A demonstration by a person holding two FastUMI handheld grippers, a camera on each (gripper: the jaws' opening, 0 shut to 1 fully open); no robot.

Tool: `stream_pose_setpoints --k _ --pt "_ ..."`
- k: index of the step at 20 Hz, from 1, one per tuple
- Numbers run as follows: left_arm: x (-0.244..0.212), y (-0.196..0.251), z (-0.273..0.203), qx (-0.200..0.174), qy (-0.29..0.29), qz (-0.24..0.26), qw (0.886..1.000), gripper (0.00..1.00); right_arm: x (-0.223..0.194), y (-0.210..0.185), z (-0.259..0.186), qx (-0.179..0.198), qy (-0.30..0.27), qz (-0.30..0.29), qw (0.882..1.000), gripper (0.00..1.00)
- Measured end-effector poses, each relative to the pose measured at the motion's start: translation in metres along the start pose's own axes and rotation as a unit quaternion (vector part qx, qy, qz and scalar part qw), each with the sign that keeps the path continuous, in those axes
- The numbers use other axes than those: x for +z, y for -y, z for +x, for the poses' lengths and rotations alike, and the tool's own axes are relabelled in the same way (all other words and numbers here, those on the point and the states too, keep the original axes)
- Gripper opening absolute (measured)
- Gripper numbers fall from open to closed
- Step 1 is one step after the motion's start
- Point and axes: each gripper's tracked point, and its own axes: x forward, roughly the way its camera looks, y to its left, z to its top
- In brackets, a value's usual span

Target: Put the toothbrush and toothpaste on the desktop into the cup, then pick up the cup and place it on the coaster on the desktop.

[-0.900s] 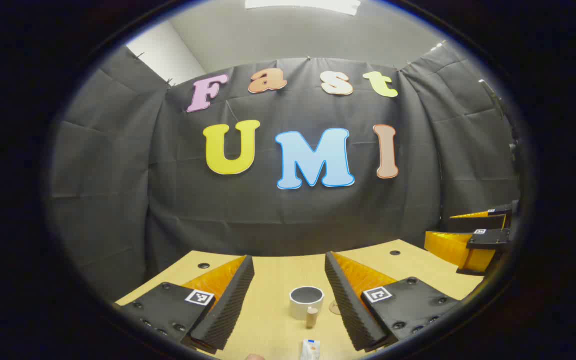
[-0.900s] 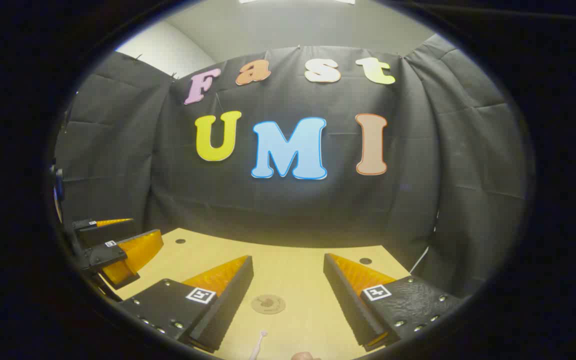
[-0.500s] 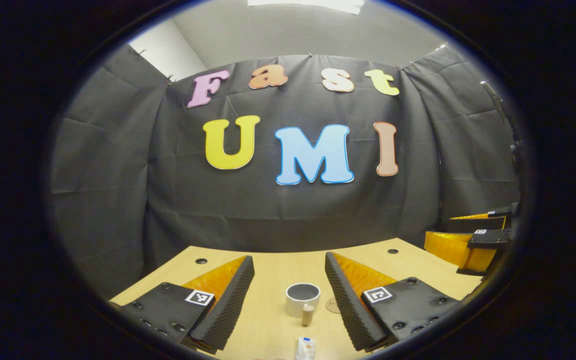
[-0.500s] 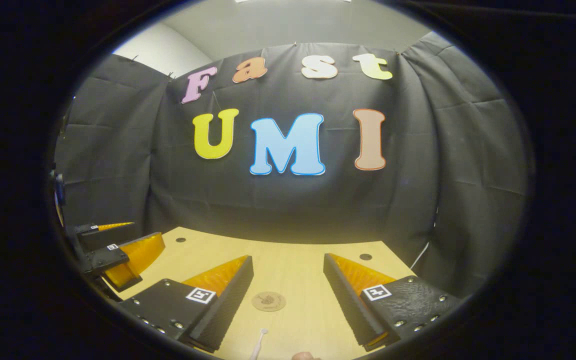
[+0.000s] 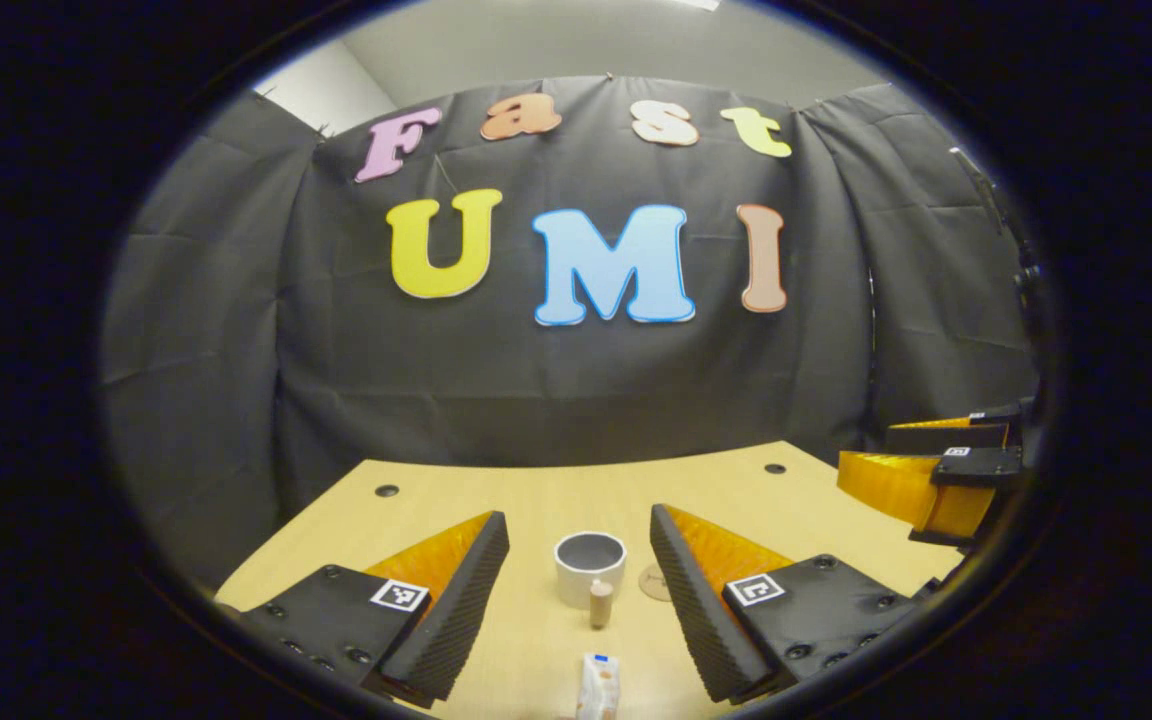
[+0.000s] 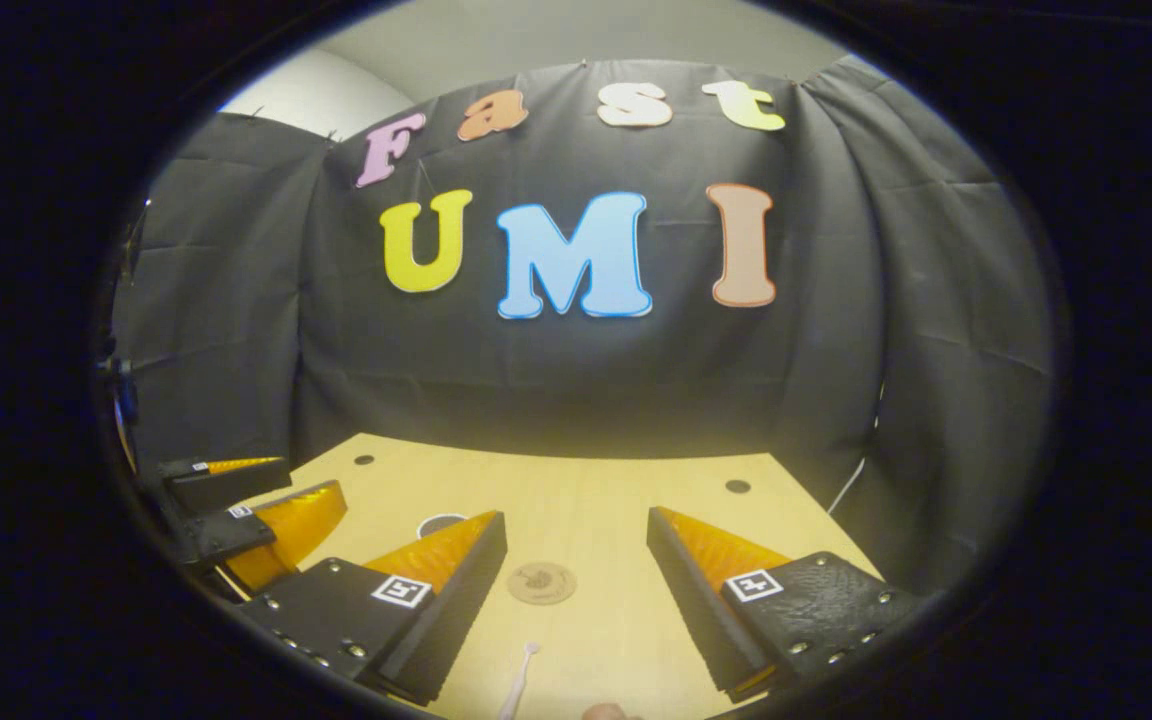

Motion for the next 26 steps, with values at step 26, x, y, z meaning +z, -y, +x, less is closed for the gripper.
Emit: stream_pose_setpoints --k 26 --pt "-0.172 0.012 0.008 -0.004 -0.364 -0.070 0.929 0.95 -0.141 -0.027 0.016 0.024 -0.275 0.014 0.961 0.92"
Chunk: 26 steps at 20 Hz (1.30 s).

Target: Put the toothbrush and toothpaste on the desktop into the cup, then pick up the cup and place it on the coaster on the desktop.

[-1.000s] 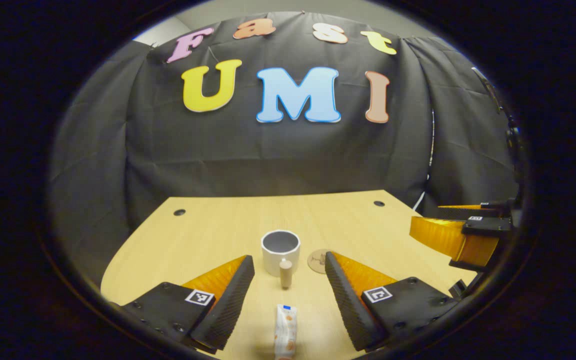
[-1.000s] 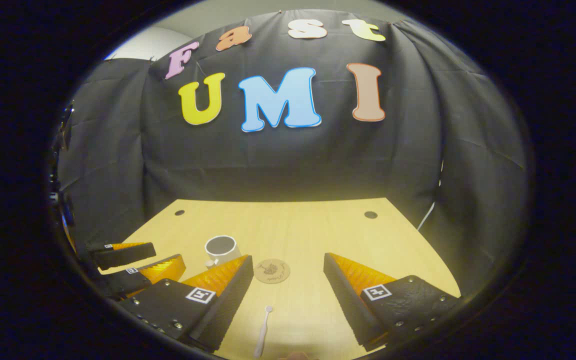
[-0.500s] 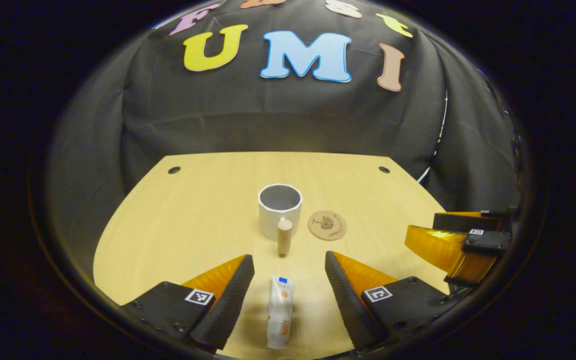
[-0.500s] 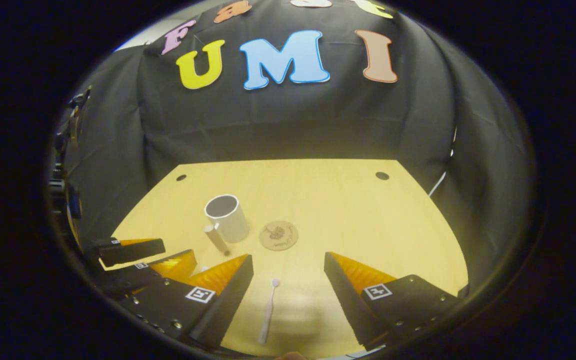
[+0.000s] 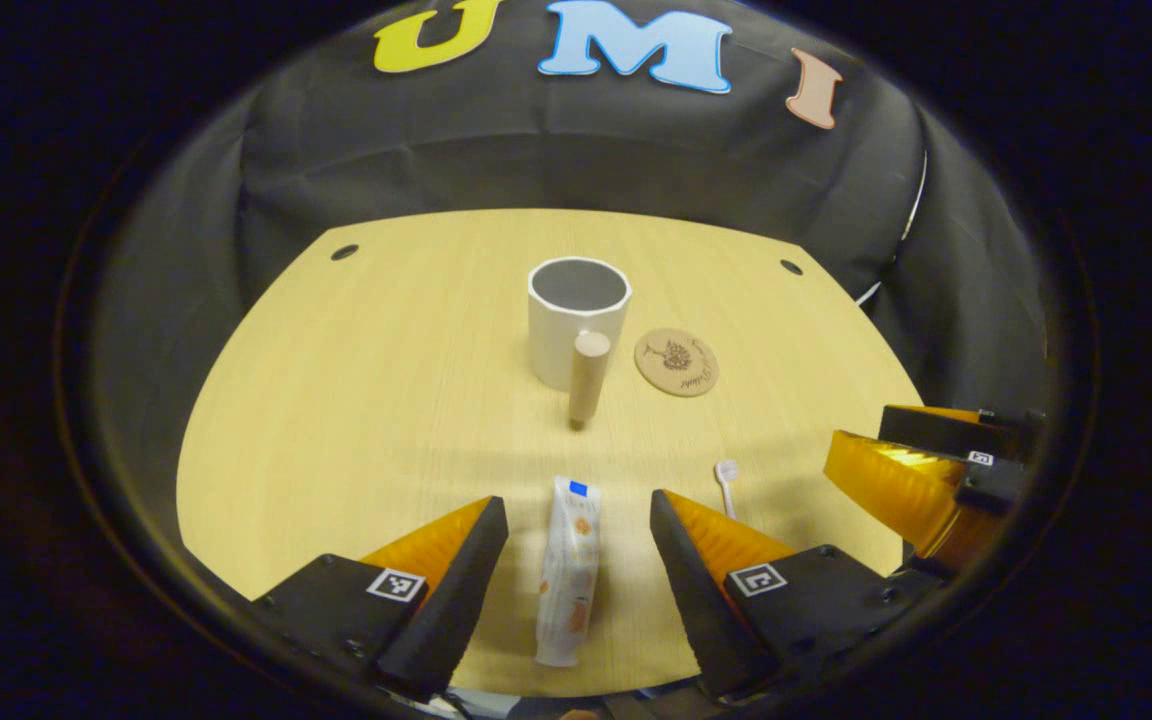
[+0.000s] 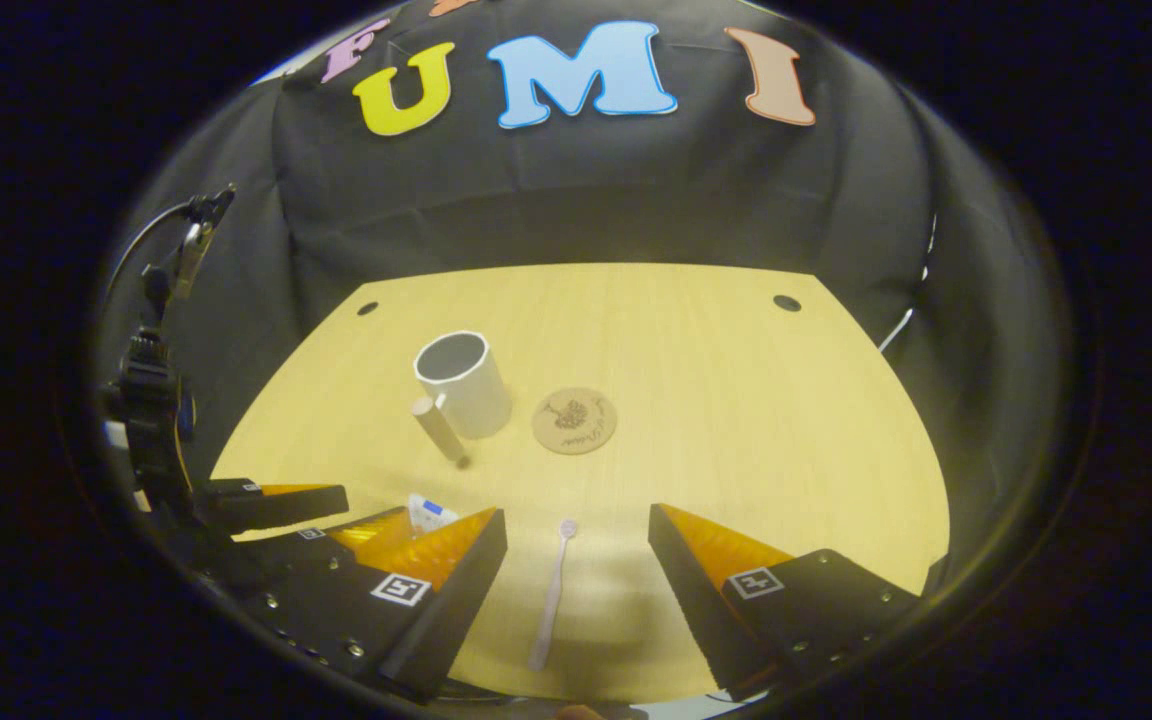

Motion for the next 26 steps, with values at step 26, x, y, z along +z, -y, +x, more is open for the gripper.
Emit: stream_pose_setpoints --k 26 --pt "-0.024 0.090 0.006 -0.019 -0.238 0.022 0.971 0.85 -0.114 -0.034 0.055 0.003 -0.287 0.016 0.958 0.82"
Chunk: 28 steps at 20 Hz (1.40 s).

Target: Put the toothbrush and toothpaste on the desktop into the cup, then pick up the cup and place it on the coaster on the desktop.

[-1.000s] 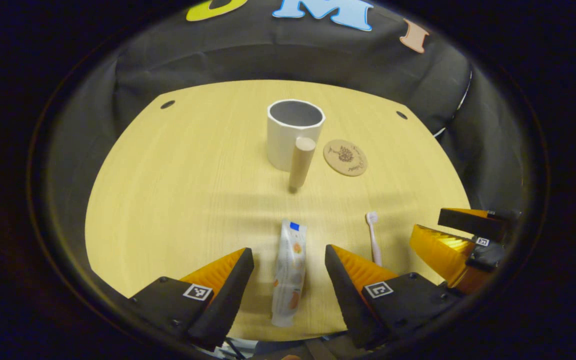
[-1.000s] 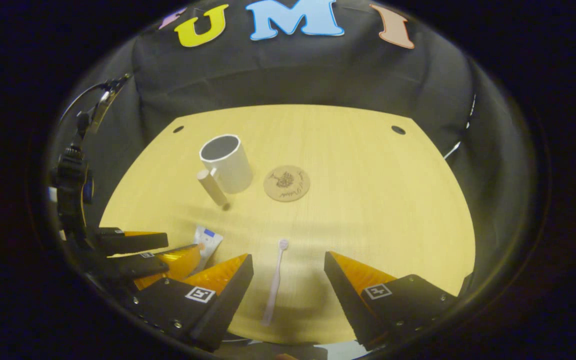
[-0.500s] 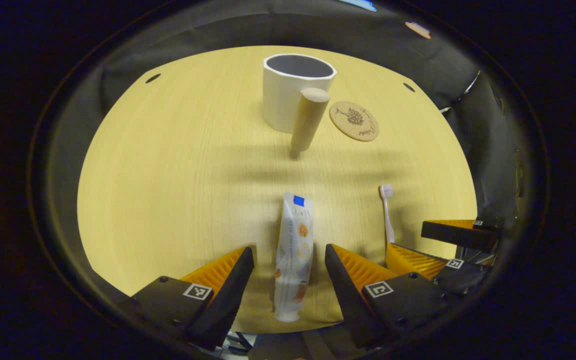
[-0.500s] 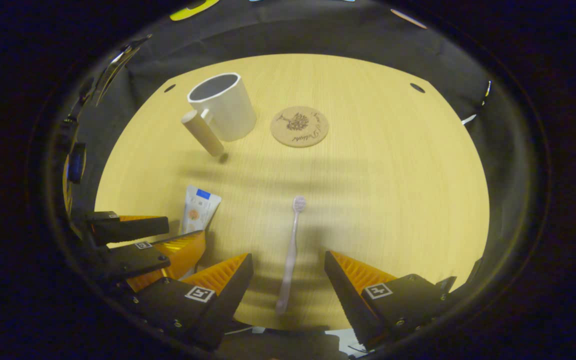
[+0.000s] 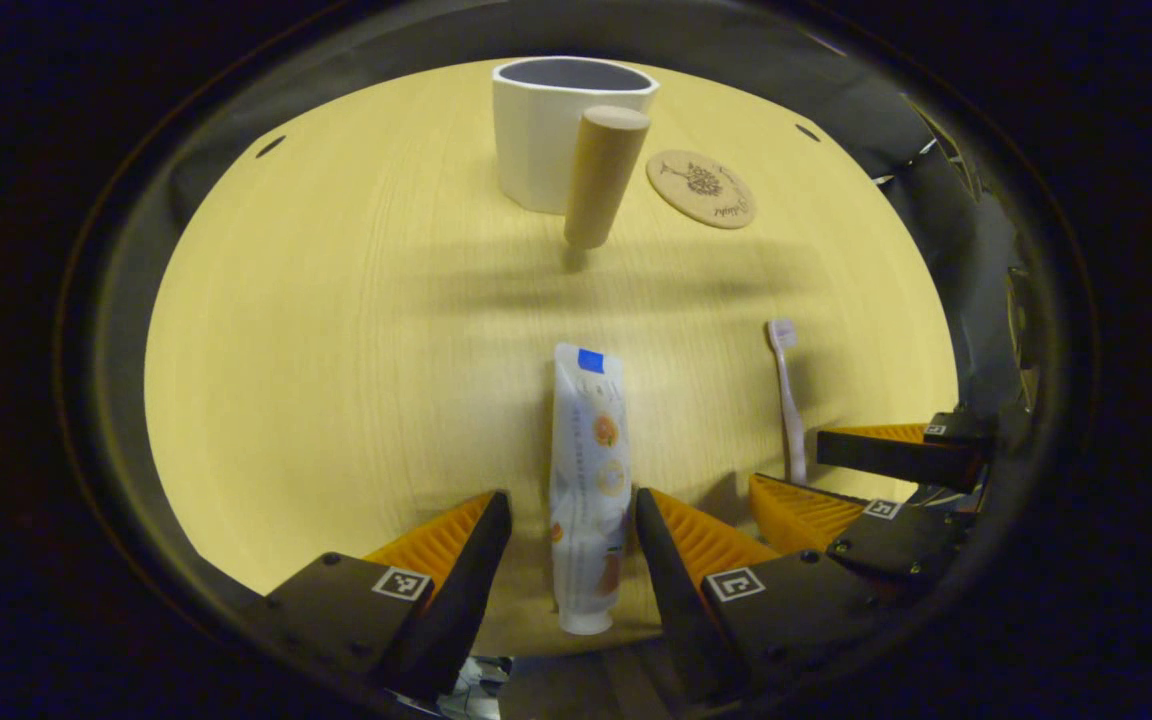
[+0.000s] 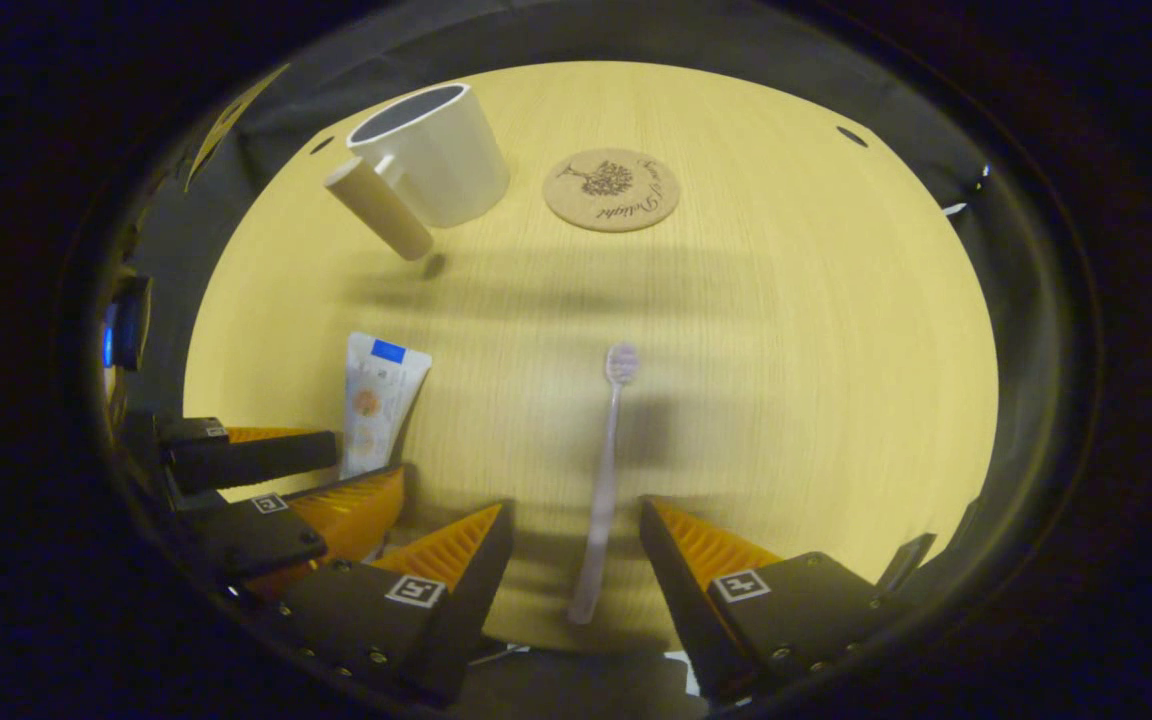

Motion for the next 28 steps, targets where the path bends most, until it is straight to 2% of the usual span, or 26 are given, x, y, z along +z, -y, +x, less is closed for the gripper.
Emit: stream_pose_setpoints --k 1,2,4,6,7,8,9,11,13,14,15,16,19,21,22,24,25,28 --pt "-0.001 0.002 0.001 -0.003 -0.001 -0.003 1.000 0.80 -0.001 0.001 0.001 -0.001 -0.004 0.000 1.000 0.79" --pt "0.000 0.000 -0.002 0.000 -0.002 -0.002 1.000 0.80 -0.001 0.000 0.003 -0.001 -0.006 0.001 1.000 0.79" --pt "0.001 0.002 -0.002 0.002 -0.004 0.000 1.000 0.78 -0.007 -0.001 0.005 -0.002 -0.023 0.003 1.000 0.72" --pt "0.000 0.006 -0.003 0.005 -0.005 0.010 1.000 0.73 -0.007 0.005 0.005 -0.013 -0.023 -0.002 1.000 0.75" --pt "-0.001 0.007 -0.003 0.007 -0.006 0.009 1.000 0.69 -0.008 0.006 0.006 -0.014 -0.028 -0.005 0.999 0.56" --pt "-0.001 0.006 -0.003 0.007 -0.006 0.010 1.000 0.62 -0.008 0.008 0.006 -0.016 -0.029 -0.007 0.999 0.59" --pt "-0.001 0.006 -0.003 0.008 -0.007 0.009 1.000 0.58 -0.006 0.016 0.009 -0.033 -0.022 -0.001 0.999 0.58" --pt "0.000 0.008 -0.003 0.004 -0.005 0.005 1.000 0.57 -0.009 0.015 0.006 -0.027 -0.028 0.007 0.999 0.26" --pt "0.000 0.008 -0.003 0.003 -0.005 0.009 1.000 0.51 -0.011 0.017 0.006 -0.024 -0.034 0.003 0.999 0.32" --pt "-0.002 0.008 -0.004 0.005 -0.008 0.012 1.000 0.51 -0.007 0.021 0.002 -0.026 -0.026 0.006 0.999 0.27" --pt "-0.001 0.008 -0.004 0.006 -0.005 0.012 1.000 0.51 -0.011 0.016 0.012 -0.011 -0.029 0.019 0.999 0.16" --pt "-0.001 0.009 -0.003 0.007 -0.006 0.013 1.000 0.48 -0.011 0.016 0.003 -0.007 -0.034 0.022 0.999 0.11" --pt "-0.001 0.010 -0.005 0.007 -0.003 0.013 1.000 0.46 0.003 0.018 0.008 0.003 -0.020 0.037 0.999 0.11" --pt "0.002 0.007 -0.007 0.008 0.006 0.016 1.000 0.43 -0.006 0.016 0.004 0.017 -0.019 0.042 0.999 0.05" --pt "0.000 0.009 -0.004 0.005 0.001 0.013 1.000 0.34 -0.007 0.016 0.004 0.022 -0.021 0.045 0.999 0.06" --pt "0.001 0.009 -0.005 0.000 0.010 0.010 1.000 0.34 -0.007 0.016 0.005 0.028 -0.018 0.047 0.998 0.06" --pt "0.003 0.013 -0.004 -0.006 0.012 0.010 1.000 0.24 -0.007 0.016 0.006 0.029 -0.013 0.046 0.998 0.06" --pt "0.003 0.011 -0.008 -0.004 0.024 0.012 1.000 0.23 -0.006 0.016 0.005 0.035 0.001 0.045 0.998 0.06"
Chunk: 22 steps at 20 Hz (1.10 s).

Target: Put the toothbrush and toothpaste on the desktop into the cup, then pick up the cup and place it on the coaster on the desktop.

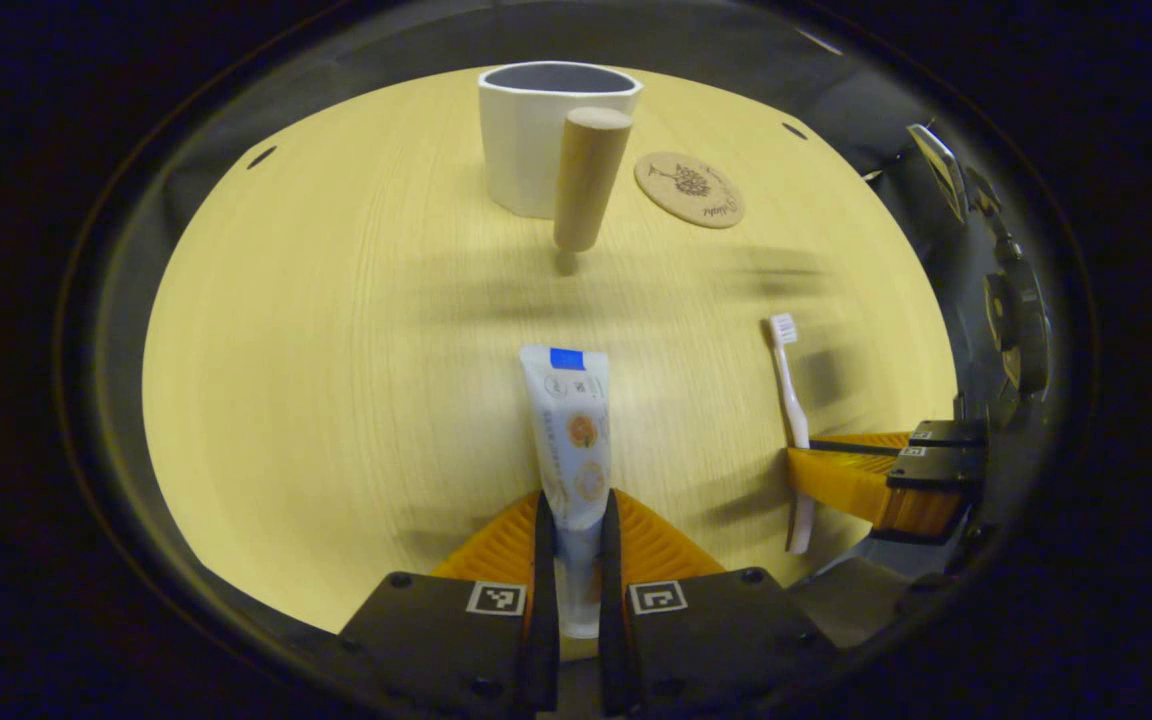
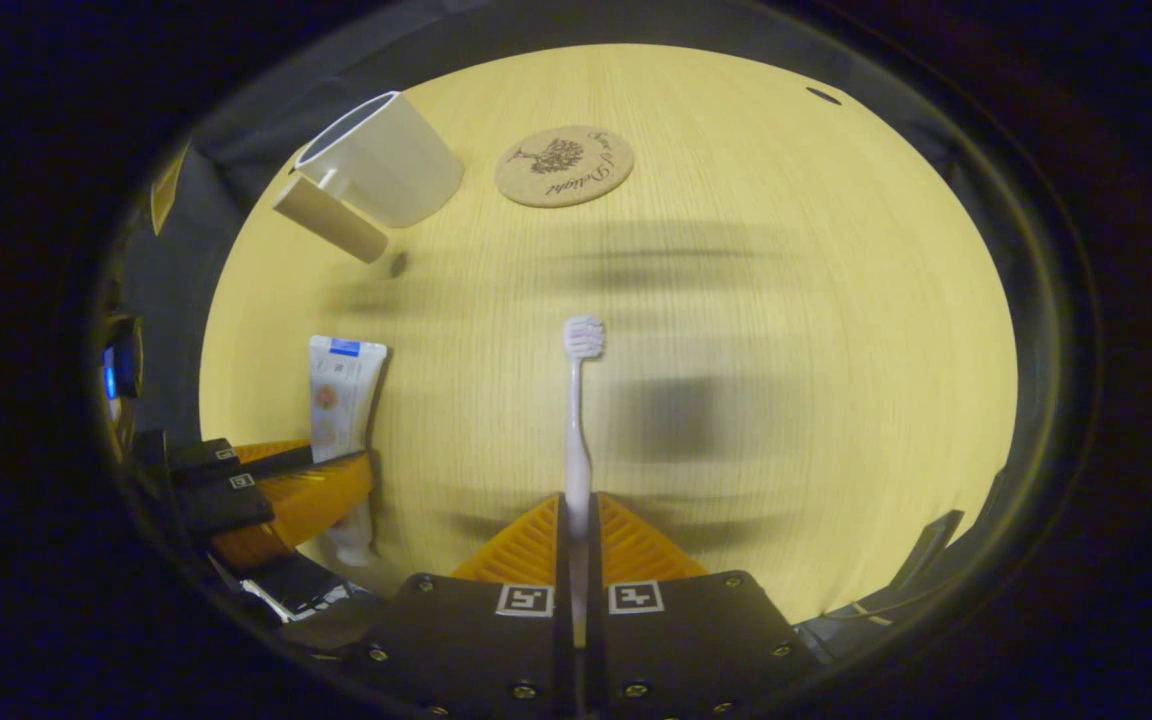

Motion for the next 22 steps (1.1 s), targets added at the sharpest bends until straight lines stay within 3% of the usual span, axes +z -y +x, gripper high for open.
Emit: stream_pose_setpoints --k 6,13,17,22 --pt "0.019 -0.008 -0.020 0.007 0.073 -0.022 0.997 0.23 0.009 -0.003 -0.020 0.038 0.056 0.015 0.998 0.05" --pt "0.052 -0.010 -0.061 0.004 0.190 -0.048 0.981 0.23 0.041 -0.010 -0.056 0.089 0.153 0.014 0.984 0.05" --pt "0.076 -0.016 -0.091 0.002 0.268 -0.060 0.962 0.23 0.058 -0.015 -0.073 0.106 0.196 0.009 0.975 0.05" --pt "0.110 -0.054 -0.119 0.012 0.368 -0.073 0.927 0.23 0.077 -0.019 -0.102 0.116 0.257 -0.010 0.959 0.05"
